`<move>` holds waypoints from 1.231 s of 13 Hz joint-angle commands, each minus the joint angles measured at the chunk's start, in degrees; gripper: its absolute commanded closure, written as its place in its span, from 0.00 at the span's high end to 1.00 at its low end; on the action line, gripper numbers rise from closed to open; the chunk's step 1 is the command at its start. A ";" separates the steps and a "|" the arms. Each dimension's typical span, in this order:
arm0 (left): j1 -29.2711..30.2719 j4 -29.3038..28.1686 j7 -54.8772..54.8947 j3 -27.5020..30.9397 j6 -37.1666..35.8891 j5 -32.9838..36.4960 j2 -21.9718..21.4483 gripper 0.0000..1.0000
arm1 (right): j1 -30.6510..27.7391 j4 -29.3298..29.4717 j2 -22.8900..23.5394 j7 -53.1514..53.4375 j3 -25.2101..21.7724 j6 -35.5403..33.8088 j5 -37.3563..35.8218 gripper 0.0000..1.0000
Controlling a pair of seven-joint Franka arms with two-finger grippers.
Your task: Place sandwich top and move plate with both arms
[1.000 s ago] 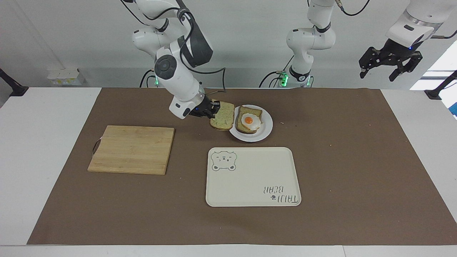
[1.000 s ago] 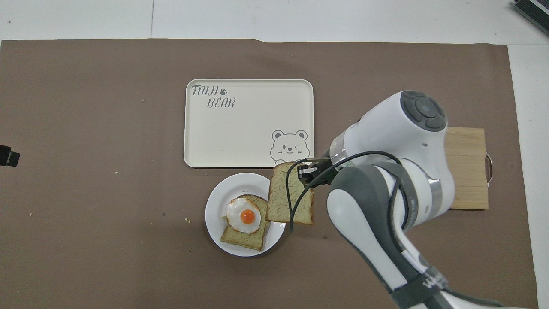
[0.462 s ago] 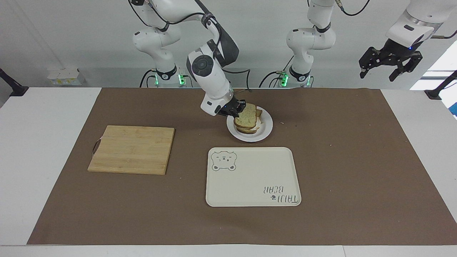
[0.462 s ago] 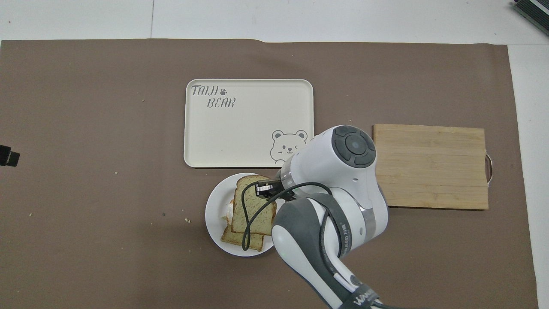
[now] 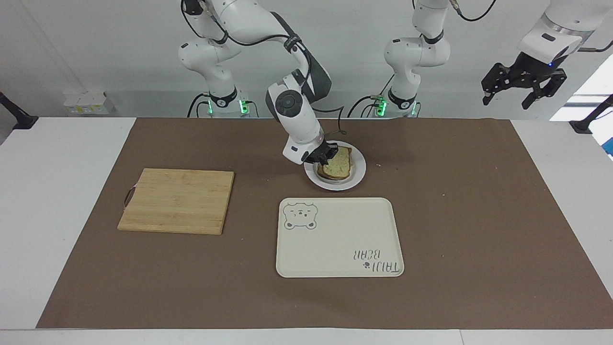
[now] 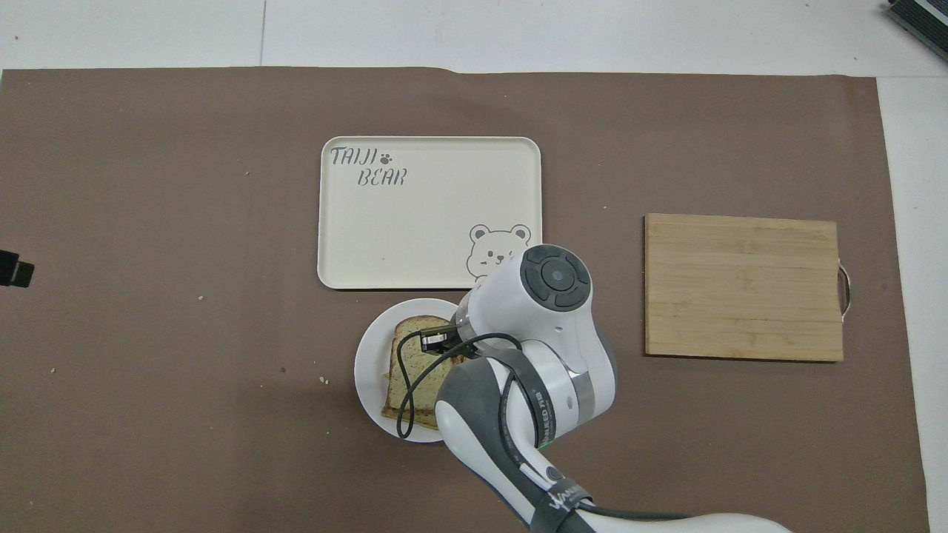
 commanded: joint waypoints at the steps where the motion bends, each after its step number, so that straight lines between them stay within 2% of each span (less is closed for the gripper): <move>1: -0.51 0.68 0.09 0.42 -1.11 0.58 0.00 1.00 | 0.34 -0.82 0.43 -4.63 -0.31 2.37 1.36 0.09; 2: -0.51 0.68 0.09 0.42 -1.11 0.58 0.00 1.00 | 0.34 -0.65 0.52 -4.04 -0.31 2.55 1.36 0.68; 3: -0.51 0.68 0.09 0.42 -1.11 0.58 0.00 1.00 | 0.16 -0.30 0.78 -4.55 -0.48 2.64 0.14 1.00; 7: -0.51 0.68 0.09 0.42 -1.11 0.58 0.00 1.00 | -4.40 1.37 -0.18 -4.64 -0.92 2.55 -6.79 1.00; 12: -0.51 0.68 0.09 0.42 -1.11 0.58 0.00 1.00 | -12.04 3.57 -5.09 -4.91 -1.01 1.06 -19.80 1.00; 14: -0.51 0.68 0.09 0.42 -1.11 0.58 0.00 1.00 | -14.68 4.36 -6.94 -4.91 -0.93 -1.04 -24.64 1.00; 16: -1.03 0.68 0.35 0.25 -1.37 0.58 0.00 1.00 | -15.30 7.25 -7.56 -4.82 -1.36 -5.95 -26.50 1.00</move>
